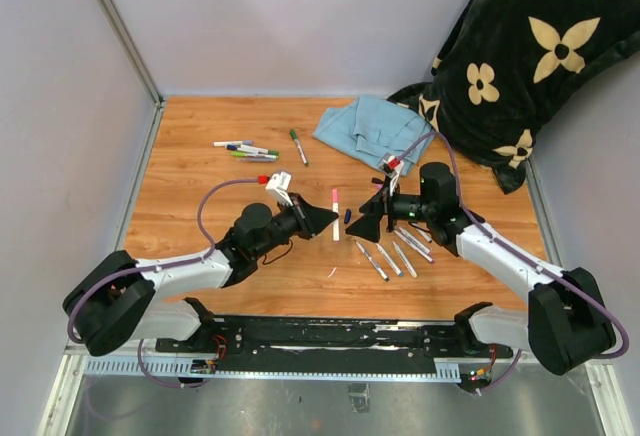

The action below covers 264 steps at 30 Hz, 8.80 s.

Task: Open the pen caps
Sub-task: Pick up the pen from the center of the board, then open the pen cap from the pen, then place the pen at the center of the board, then place the pen cap at the center of the board.

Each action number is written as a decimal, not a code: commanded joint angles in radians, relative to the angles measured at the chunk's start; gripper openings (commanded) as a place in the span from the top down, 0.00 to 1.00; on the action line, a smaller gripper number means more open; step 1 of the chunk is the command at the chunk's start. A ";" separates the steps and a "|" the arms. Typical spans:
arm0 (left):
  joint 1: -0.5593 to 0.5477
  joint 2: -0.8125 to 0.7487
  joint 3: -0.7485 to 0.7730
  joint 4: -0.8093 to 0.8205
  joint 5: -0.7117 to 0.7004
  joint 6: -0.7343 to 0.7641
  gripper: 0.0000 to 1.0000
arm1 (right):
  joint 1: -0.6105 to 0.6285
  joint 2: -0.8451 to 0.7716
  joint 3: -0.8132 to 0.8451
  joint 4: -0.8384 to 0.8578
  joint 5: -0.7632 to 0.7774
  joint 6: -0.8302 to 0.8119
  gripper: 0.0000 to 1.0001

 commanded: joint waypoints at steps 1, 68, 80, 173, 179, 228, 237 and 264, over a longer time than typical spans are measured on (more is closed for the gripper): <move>-0.049 0.035 0.027 0.118 -0.091 -0.021 1.00 | 0.044 0.024 0.000 0.042 0.088 0.086 0.06; -0.010 -0.217 -0.192 0.385 0.044 0.105 0.01 | -0.024 0.115 0.217 -0.363 -0.354 -0.322 0.99; 0.007 -0.176 -0.158 0.396 0.074 0.109 0.01 | -0.024 0.121 0.216 -0.363 -0.363 -0.321 0.99; 0.025 0.129 0.084 0.425 0.133 0.046 1.00 | 0.028 0.112 0.203 -0.373 -0.272 -0.365 0.99; 0.167 0.006 0.124 0.330 0.000 0.062 1.00 | 0.052 0.106 0.172 -0.303 -0.266 -0.296 0.99; 0.126 0.365 0.200 -0.334 -0.050 -0.319 0.99 | 0.213 0.341 0.139 -0.630 0.326 -0.157 0.79; 0.100 0.464 0.256 -0.353 -0.007 -0.310 0.88 | 0.214 0.383 0.178 -0.684 0.340 -0.169 0.74; 0.093 0.311 0.197 -0.420 -0.069 -0.098 0.54 | 0.160 0.184 0.338 -0.911 0.140 -0.551 0.49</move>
